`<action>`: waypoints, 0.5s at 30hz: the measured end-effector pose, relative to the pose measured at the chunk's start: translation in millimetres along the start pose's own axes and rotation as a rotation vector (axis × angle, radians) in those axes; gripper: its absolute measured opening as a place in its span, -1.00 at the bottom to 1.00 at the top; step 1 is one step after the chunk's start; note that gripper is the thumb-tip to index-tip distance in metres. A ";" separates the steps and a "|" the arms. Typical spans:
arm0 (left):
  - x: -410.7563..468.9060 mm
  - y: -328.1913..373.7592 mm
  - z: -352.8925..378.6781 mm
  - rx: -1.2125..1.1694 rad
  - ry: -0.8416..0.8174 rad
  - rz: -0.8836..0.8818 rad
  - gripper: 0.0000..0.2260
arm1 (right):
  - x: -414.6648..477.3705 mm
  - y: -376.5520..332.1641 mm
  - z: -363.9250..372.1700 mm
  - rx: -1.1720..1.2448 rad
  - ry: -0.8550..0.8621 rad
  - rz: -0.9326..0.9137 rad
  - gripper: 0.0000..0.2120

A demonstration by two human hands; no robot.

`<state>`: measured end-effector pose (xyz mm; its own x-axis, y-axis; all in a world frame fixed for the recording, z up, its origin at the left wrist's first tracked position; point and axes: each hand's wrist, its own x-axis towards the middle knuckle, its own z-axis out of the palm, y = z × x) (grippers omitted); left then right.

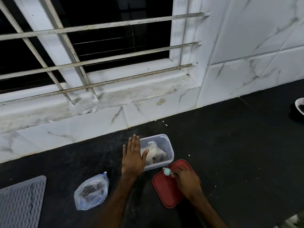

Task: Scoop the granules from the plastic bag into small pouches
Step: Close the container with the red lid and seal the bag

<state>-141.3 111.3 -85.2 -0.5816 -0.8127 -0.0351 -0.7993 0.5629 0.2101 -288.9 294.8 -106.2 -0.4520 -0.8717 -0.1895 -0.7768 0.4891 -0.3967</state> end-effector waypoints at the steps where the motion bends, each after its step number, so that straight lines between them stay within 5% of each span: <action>1: 0.2 -1.7 0.9 -0.005 0.007 0.018 -0.17 | 0.3 2.5 -5.4 0.046 0.056 0.015 -0.81; 9: 5.0 2.8 -2.5 -0.039 -0.011 -0.052 -0.06 | 42.1 36.9 -50.3 0.435 0.362 0.292 -0.94; 15: 3.3 2.6 -2.2 -0.041 -0.015 -0.055 -0.09 | 88.8 43.1 -26.3 0.543 0.292 0.446 -0.88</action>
<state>-145.0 109.7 -82.6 -0.5391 -0.8399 -0.0626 -0.8238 0.5103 0.2469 -374.0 239.3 -116.6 -0.8291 -0.5140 -0.2198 -0.2028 0.6429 -0.7386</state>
